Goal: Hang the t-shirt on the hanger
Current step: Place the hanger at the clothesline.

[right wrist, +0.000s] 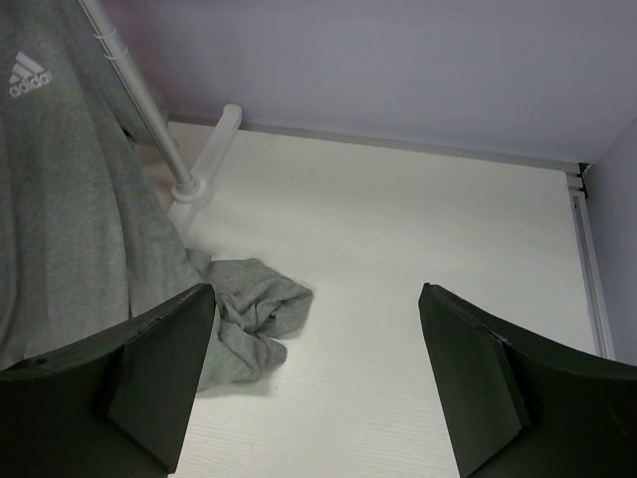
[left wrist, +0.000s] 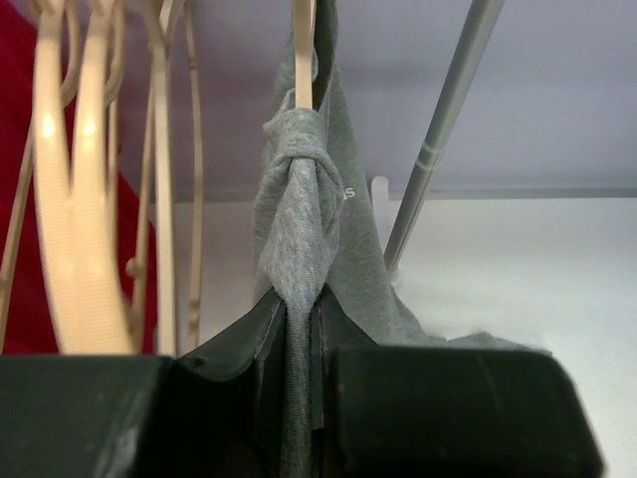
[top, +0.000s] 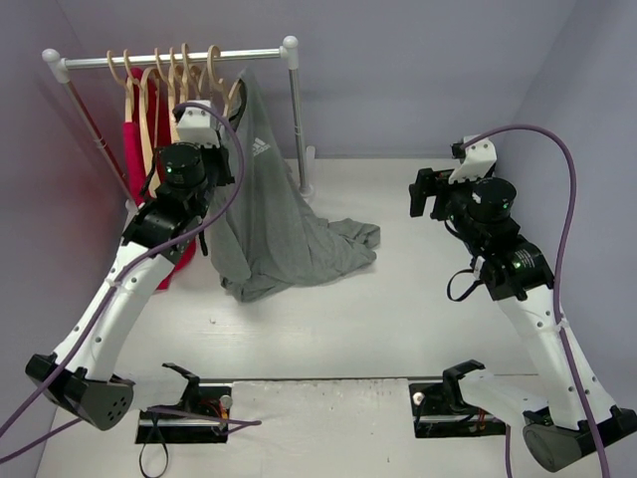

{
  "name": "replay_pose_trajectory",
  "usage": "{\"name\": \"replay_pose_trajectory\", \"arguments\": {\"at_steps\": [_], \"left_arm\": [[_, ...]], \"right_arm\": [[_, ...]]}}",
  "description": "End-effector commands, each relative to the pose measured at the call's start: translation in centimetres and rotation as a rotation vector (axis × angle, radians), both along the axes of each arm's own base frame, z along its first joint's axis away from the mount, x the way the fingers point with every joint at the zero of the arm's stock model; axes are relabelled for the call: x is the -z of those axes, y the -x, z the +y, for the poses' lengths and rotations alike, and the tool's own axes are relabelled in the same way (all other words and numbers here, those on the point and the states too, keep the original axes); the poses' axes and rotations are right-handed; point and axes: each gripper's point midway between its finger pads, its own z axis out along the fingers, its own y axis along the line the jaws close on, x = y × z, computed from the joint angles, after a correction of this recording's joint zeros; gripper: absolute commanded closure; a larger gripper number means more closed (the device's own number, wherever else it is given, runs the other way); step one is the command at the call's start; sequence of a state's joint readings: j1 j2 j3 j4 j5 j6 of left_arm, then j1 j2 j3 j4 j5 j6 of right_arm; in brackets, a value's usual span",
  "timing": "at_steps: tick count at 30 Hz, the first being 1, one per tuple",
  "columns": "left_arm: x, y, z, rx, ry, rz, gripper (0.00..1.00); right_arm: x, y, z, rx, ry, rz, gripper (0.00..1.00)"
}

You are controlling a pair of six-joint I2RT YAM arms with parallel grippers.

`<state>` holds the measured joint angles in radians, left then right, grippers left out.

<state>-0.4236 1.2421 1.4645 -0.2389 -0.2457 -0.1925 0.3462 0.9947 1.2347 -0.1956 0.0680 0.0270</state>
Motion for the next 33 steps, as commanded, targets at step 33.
{"name": "replay_pose_trajectory", "arguments": {"at_steps": [33], "left_arm": [[-1.7, -8.0, -2.2, 0.026, 0.054, -0.098, 1.00]], "right_arm": [[0.0, 0.9, 0.3, -0.036, -0.052, -0.059, 0.19]]}}
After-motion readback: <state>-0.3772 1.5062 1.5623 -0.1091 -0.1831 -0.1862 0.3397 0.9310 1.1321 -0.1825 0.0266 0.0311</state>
